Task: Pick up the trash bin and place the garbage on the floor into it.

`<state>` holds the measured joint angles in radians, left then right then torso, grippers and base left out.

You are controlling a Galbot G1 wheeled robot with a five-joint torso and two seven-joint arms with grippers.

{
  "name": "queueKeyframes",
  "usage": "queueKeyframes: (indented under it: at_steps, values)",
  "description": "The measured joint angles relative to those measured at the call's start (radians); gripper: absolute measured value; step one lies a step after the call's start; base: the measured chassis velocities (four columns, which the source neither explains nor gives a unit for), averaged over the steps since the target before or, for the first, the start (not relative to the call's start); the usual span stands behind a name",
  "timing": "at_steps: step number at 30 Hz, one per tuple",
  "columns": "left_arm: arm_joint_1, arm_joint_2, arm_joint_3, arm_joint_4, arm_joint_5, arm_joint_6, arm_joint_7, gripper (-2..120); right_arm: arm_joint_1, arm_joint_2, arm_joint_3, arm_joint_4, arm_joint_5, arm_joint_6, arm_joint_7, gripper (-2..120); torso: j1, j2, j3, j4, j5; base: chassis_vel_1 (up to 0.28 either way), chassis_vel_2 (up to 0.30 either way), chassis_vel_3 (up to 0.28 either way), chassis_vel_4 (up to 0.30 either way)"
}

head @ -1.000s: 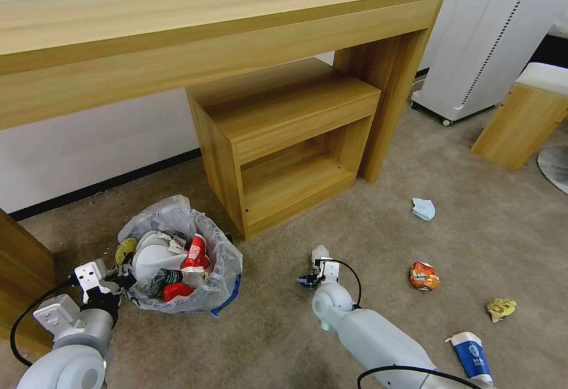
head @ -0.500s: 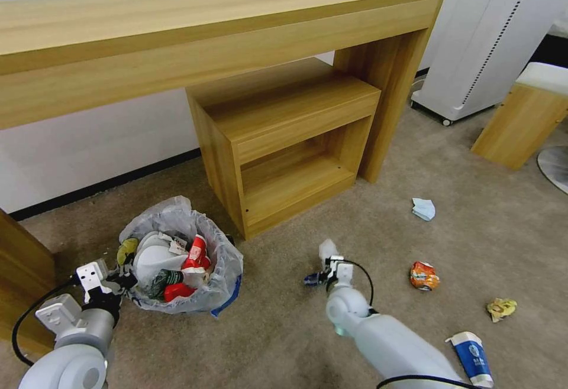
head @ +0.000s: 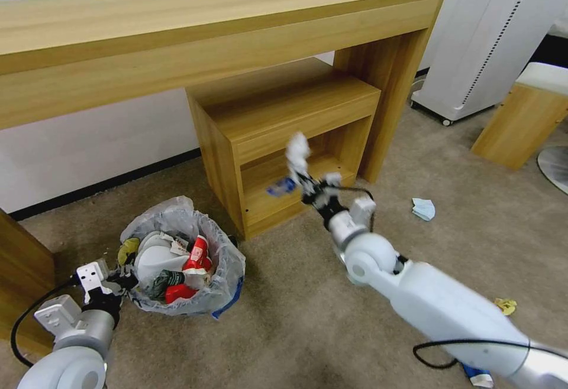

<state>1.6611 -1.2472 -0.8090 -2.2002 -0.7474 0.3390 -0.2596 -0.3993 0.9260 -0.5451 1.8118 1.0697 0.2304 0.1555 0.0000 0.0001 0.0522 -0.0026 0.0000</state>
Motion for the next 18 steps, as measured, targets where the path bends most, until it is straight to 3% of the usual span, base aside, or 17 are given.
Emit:
queueKeyframes:
  at_steps: [5, 7, 13, 18]
  values:
    - [0.003, -0.005, -0.003, -0.012, 0.002, 0.001, -0.001, 3, 0.162, 0.038, -0.166, 0.009, 0.079, 0.067, -0.097, 0, 0.000, 0.000, 0.000, 0.0000, -0.0002, 0.000, 0.000, 0.000, 0.000]
    - [0.003, -0.006, -0.004, -0.013, 0.002, 0.001, -0.001, 3, 0.176, 0.044, -0.183, 0.009, 0.085, 0.070, -0.100, 0, 0.000, 0.000, 0.000, -0.0001, -0.0002, 0.000, 0.000, 0.000, 0.000]
    - [0.003, -0.011, -0.007, -0.026, -0.002, 0.002, -0.002, 3, 0.242, 0.096, -0.374, -0.019, 0.110, 0.078, -0.094, 0, 0.000, 0.000, 0.000, -0.0002, -0.0002, 0.000, 0.000, 0.000, 0.000]
    - [0.003, -0.012, -0.008, -0.030, -0.005, 0.002, -0.002, 3, 0.242, 0.123, -0.447, -0.051, 0.099, 0.078, -0.068, 0, 0.000, 0.000, 0.000, -0.0002, -0.0002, 0.000, 0.000, 0.000, 0.000]
